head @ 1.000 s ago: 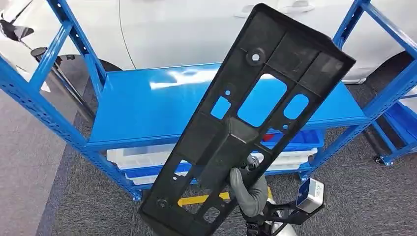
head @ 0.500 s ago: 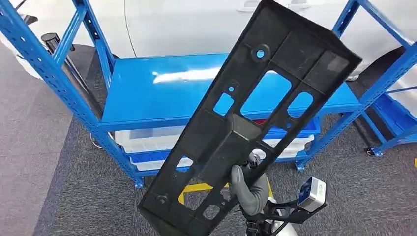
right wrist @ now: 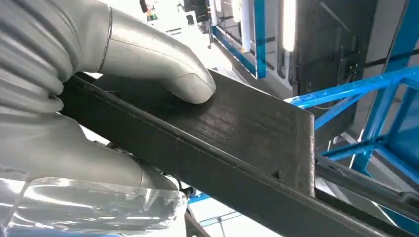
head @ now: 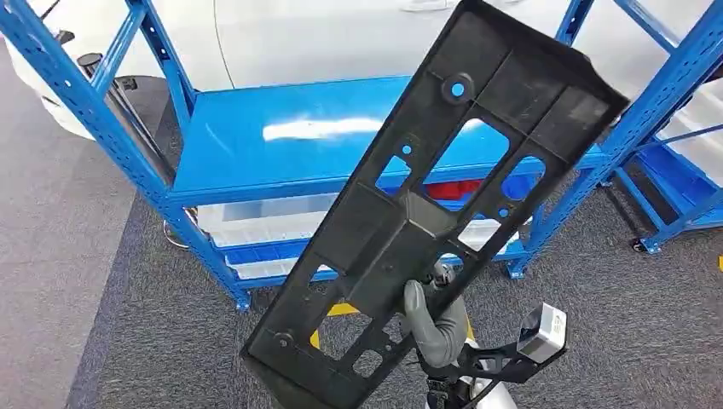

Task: Take the parts from the cabinet and place them on the table.

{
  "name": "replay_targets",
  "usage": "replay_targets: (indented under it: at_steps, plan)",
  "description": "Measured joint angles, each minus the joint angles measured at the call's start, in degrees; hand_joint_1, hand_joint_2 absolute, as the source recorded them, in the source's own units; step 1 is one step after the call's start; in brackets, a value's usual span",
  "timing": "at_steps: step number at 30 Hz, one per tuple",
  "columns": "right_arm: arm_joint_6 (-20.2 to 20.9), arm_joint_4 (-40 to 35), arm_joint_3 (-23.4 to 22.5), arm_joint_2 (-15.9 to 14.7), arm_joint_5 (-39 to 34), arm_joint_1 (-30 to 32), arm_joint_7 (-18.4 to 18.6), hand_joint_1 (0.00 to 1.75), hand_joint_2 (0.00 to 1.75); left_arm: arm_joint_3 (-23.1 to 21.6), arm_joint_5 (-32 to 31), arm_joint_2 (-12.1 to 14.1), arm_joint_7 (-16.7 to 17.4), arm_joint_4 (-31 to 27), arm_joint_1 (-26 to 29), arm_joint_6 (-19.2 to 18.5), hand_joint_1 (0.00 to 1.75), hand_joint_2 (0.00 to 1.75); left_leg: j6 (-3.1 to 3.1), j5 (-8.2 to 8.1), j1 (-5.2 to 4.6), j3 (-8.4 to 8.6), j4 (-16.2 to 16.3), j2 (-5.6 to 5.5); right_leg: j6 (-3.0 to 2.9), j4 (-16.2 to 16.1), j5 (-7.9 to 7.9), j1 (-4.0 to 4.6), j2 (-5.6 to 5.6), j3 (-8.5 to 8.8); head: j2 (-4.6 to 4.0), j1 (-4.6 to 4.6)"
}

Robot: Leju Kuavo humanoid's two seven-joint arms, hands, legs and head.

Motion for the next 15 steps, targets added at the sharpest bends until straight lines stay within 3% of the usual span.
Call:
replay_targets:
  at_steps: [1, 2, 3, 4, 6, 7, 8, 9, 11, 12, 13, 14, 15]
  plan:
    - [0.0, 0.0, 0.0, 0.0, -0.1, 0.0, -0.1, 1.75, 1.75, 0.0, 0.1, 0.0, 0.1, 0.0, 0.0, 0.0, 0.0, 1.75, 0.21, 2.03, 0.0, 3.2, -4.4, 0.0, 0.16, 0.1, 0.42, 0.03, 0.01, -0.65, 0.0, 0.0]
    - [0.0, 0.1, 0.0, 0.0, -0.1, -0.1, -0.1, 1.75, 1.75, 0.0, 0.1, 0.0, 0.1, 0.0, 0.0, 0.1, 0.0, 1.75, 0.55, 2.95, -0.01, 6.88, -9.6, -0.01, 0.32, 0.2, 0.83, 0.07, 0.02, -1.09, 0.0, 0.02]
    - [0.0, 0.1, 0.0, 0.0, -0.1, -0.1, -0.1, 1.75, 1.75, 0.0, 0.1, 0.0, 0.1, 0.0, -0.1, 0.1, 0.0, 1.75, 0.95, 1.77, -0.08, 10.13, -14.6, -0.04, 0.58, 0.4, 1.13, 0.13, 0.01, -1.38, 0.0, 0.0]
    - [0.0, 0.1, 0.0, 0.0, -0.2, -0.2, 0.0, 1.75, 1.75, 0.0, 0.2, 0.0, 0.1, 0.0, -0.1, 0.2, 0.0, 1.75, 1.13, 1.14, -0.38, 11.4, -17.3, -0.12, 0.98, 0.5, 1.51, 0.27, -0.03, -1.64, 0.0, 0.02]
    - [0.0, 0.1, 0.1, 0.0, -0.2, -0.4, 0.0, 1.75, 1.75, 0.0, 0.3, 0.0, 0.2, 0.0, 0.0, 0.3, 0.0, 1.75, 1.6, 1.64, -0.62, 10.62, -17.0, -0.16, 1.72, 0.3, 2.37, 0.02, -0.11, -1.69, 0.0, 0.0]
    - [0.0, 0.1, 0.1, 0.0, -0.2, -0.5, 0.0, 1.75, 1.75, 0.0, 0.3, 0.0, 0.2, 0.0, 0.1, 0.4, 0.0, 1.75, 2.14, 2.05, -0.69, 10.45, -17.2, -0.14, 2.18, 0.2, 2.76, -0.04, -0.08, -1.7, 0.0, 0.02]
    - [0.0, 0.1, 0.1, 0.0, -0.2, -0.5, 0.0, 1.75, 1.75, 0.0, 0.4, 0.0, 0.2, 0.0, 0.2, 0.4, 0.0, 1.75, 2.62, 2.92, -0.13, 10.09, -17.6, 0.12, 2.56, 0.6, 2.41, -0.06, 0.06, -2.07, 0.0, 0.02]
    - [0.0, 0.1, 0.1, 0.0, -0.2, -0.5, 0.0, 1.75, 1.75, 0.0, 0.4, 0.0, 0.2, 0.0, 0.2, 0.4, 0.0, 1.75, 3.01, 3.44, -0.27, 9.6, -17.6, 0.24, 2.83, 2.0, -0.01, -0.19, 0.26, -2.73, 0.0, 0.02]
    - [0.0, 0.1, 0.1, 0.0, -0.2, -0.5, 0.0, 1.75, 1.75, 0.0, 0.5, 0.0, 0.1, 0.0, 0.2, 0.4, 0.0, 1.75, 3.44, 4.6, -0.39, 8.05, -17.6, 0.3, 3.21, 9.7, -6.71, -0.43, 0.26, -5.21, 0.0, 0.02]
    - [0.0, 0.2, 0.1, 0.0, -0.2, -0.5, 0.0, 1.75, 1.75, 0.0, 0.5, 0.0, 0.1, 0.0, 0.2, 0.3, 0.0, 1.75, 3.5, 5.21, -0.46, 7.23, -17.5, 0.32, 3.39, 14.4, -9.19, -0.49, 0.26, -6.49, 0.0, 0.02]
    - [0.0, 0.2, 0.1, 0.0, -0.2, -0.5, 0.0, 1.75, 1.75, 0.0, 0.5, 0.0, 0.1, 0.0, 0.2, 0.3, 0.0, 1.75, 3.43, 5.75, -0.49, 6.39, -17.3, 0.32, 3.52, 17.5, -10.08, -0.48, 0.25, -7.04, 0.0, 0.02]
    - [0.0, 0.4, 0.1, 0.0, -0.2, -0.5, 0.0, 1.75, 1.75, 0.0, 0.5, 0.0, 0.0, 0.0, 0.3, 0.3, 0.0, 1.75, 3.32, 6.22, -0.5, 5.46, -17.0, 0.32, 3.57, 18.3, -9.31, -0.49, 0.25, -6.52, 0.0, 0.02]
    - [0.0, 0.5, 0.1, -0.1, -0.2, -0.4, 0.0, 1.75, 1.75, 0.0, 0.5, 0.0, 0.0, 0.0, 0.3, 0.3, 0.0, 1.75, 3.28, 6.52, -0.5, 4.65, -16.7, 0.33, 3.53, 16.6, -7.48, -0.49, 0.25, -4.8, 0.0, 0.02]
